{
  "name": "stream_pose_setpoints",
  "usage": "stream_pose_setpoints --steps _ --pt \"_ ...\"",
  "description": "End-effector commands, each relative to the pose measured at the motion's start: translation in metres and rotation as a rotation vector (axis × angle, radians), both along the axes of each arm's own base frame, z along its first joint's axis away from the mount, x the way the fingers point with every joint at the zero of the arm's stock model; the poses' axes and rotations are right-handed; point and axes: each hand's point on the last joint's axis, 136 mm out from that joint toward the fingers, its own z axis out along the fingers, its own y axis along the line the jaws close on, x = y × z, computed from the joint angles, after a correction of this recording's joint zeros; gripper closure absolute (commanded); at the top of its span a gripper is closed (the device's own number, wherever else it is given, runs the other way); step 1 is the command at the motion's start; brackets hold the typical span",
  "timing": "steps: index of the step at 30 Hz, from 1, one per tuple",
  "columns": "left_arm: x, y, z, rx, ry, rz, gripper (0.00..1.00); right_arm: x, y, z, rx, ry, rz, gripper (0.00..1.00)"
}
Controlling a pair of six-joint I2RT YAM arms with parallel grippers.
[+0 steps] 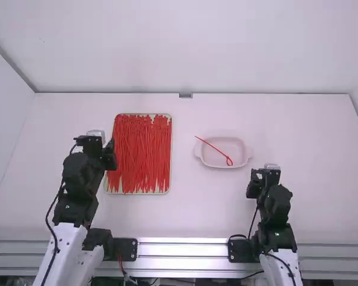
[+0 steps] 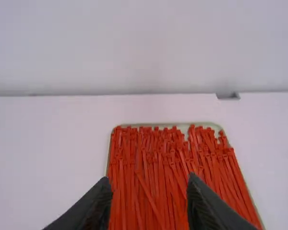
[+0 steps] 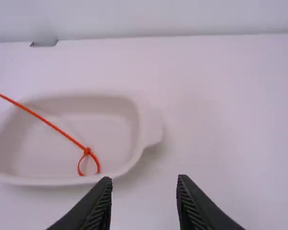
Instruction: Fasten the cable tie
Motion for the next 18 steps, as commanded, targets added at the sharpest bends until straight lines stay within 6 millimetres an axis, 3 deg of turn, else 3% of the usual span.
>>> stream_pose_setpoints --steps 1,18 --pt "-0.008 -0.001 -0.008 0.004 -0.017 -0.008 0.66 -0.001 0.001 0.0 0.002 -0.029 0.004 0.69" --pt "-0.042 -0.001 -0.087 0.004 -0.017 -0.008 0.98 -0.002 0.001 0.058 0.002 -0.285 0.005 0.95"
